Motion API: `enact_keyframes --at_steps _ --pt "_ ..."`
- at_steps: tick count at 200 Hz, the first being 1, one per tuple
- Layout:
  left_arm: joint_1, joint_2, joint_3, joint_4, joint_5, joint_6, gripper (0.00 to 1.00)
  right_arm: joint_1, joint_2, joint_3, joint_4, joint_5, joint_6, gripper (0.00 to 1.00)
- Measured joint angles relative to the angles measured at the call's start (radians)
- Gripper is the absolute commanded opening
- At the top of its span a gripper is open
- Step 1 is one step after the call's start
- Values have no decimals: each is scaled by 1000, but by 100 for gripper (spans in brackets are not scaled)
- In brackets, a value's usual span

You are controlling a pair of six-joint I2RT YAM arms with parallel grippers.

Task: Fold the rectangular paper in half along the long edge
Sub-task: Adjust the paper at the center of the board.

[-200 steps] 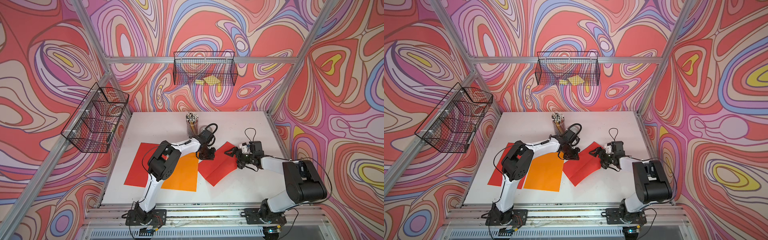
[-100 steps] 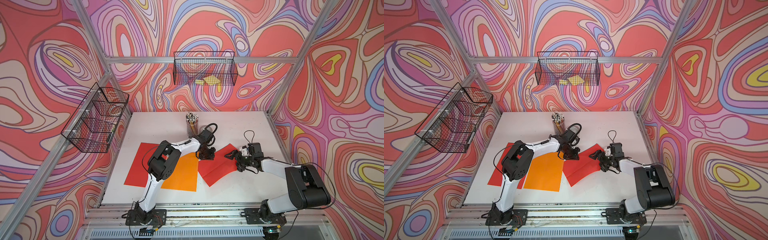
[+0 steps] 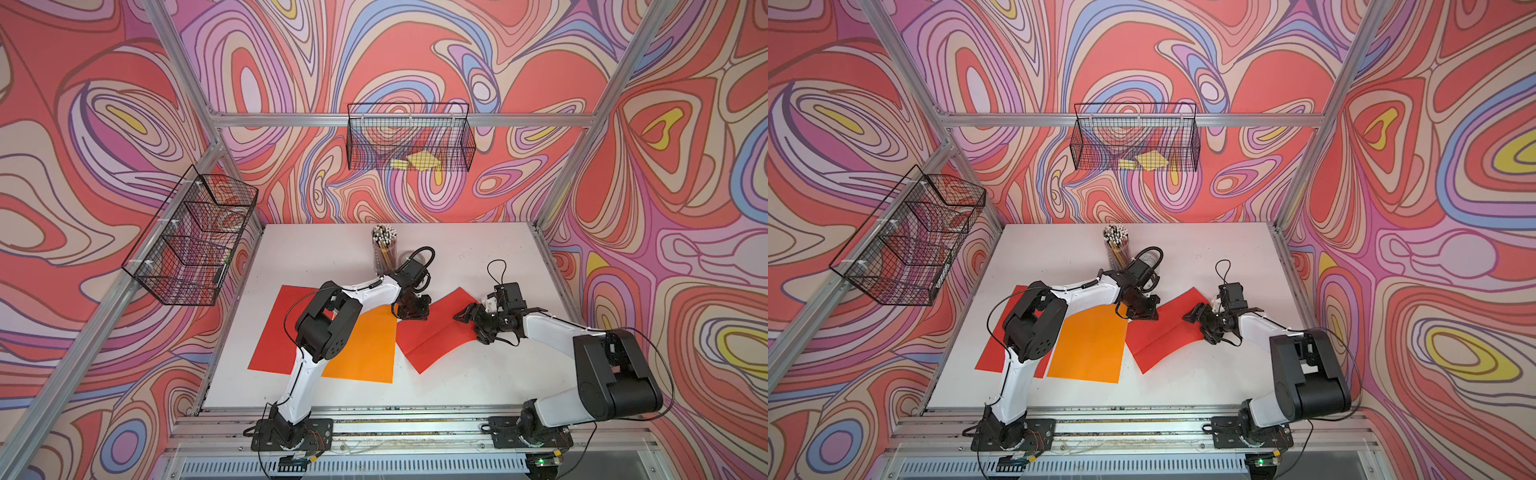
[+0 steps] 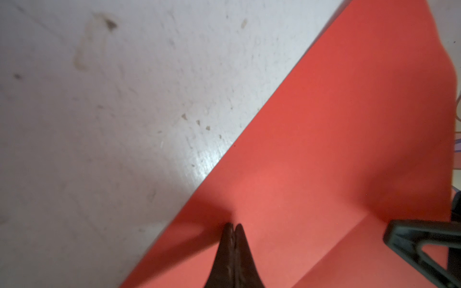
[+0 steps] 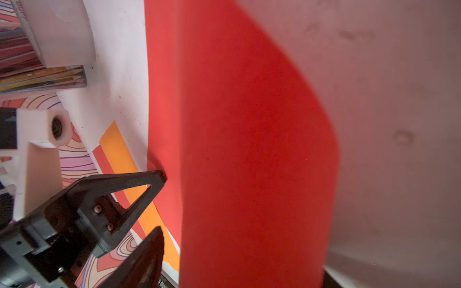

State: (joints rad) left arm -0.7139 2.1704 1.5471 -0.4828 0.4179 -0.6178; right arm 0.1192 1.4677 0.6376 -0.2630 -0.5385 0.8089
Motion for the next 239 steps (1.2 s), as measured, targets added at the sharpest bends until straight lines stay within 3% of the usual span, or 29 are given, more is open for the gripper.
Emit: enact_keyframes --at_steps 87,132,175,239 --pt "0 -7 -5 -15 -2 0 0 0 1 4 -14 10 -4 56" --pt "0 -7 -5 -15 -2 0 0 0 -8 4 -40 8 -8 67" --pt "0 -7 -5 -15 -2 0 0 0 -123 13 -119 -5 -13 70" --pt "0 -6 -4 -16 1 -1 0 6 -318 -120 -48 -76 148 72"
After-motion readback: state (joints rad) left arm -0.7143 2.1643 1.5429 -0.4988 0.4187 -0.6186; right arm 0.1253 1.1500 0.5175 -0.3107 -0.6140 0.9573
